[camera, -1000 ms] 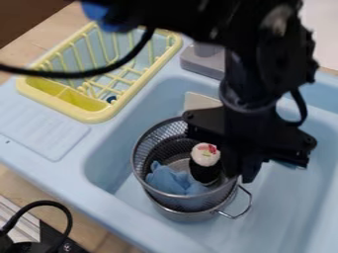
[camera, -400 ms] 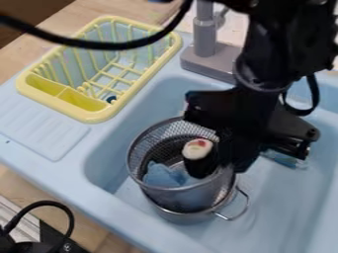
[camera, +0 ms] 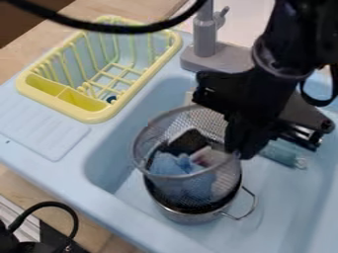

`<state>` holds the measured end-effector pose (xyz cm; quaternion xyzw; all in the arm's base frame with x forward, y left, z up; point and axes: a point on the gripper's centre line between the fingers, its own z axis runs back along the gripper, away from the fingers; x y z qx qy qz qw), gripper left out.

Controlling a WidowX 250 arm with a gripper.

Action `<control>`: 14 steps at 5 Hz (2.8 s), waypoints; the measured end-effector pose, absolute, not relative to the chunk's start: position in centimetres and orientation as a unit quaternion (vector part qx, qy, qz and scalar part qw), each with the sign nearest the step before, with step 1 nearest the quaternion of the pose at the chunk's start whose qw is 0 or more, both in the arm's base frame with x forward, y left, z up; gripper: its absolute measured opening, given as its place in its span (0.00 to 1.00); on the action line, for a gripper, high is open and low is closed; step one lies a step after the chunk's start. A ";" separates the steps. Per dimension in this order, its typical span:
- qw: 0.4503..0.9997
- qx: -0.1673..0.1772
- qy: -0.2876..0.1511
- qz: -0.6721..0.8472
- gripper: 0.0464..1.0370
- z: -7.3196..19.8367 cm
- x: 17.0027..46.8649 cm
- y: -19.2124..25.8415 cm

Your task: Moving the strainer to the left side of the sink

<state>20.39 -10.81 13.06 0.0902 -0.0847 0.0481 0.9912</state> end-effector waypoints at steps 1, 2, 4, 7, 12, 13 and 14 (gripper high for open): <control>0.989 0.106 -0.093 0.044 0.01 14.0 20.5 -10.9; 0.986 0.126 -0.097 0.045 0.01 14.7 20.6 -10.5; 0.981 0.146 -0.118 0.058 0.01 16.5 20.8 -8.3; 0.974 0.164 -0.123 0.094 0.01 18.3 21.1 -3.6; 0.958 0.226 -0.102 0.146 0.01 16.5 26.3 3.8; 0.956 0.226 -0.105 0.154 0.01 16.3 28.0 5.3; 0.955 0.230 -0.098 0.157 0.01 15.2 28.7 6.3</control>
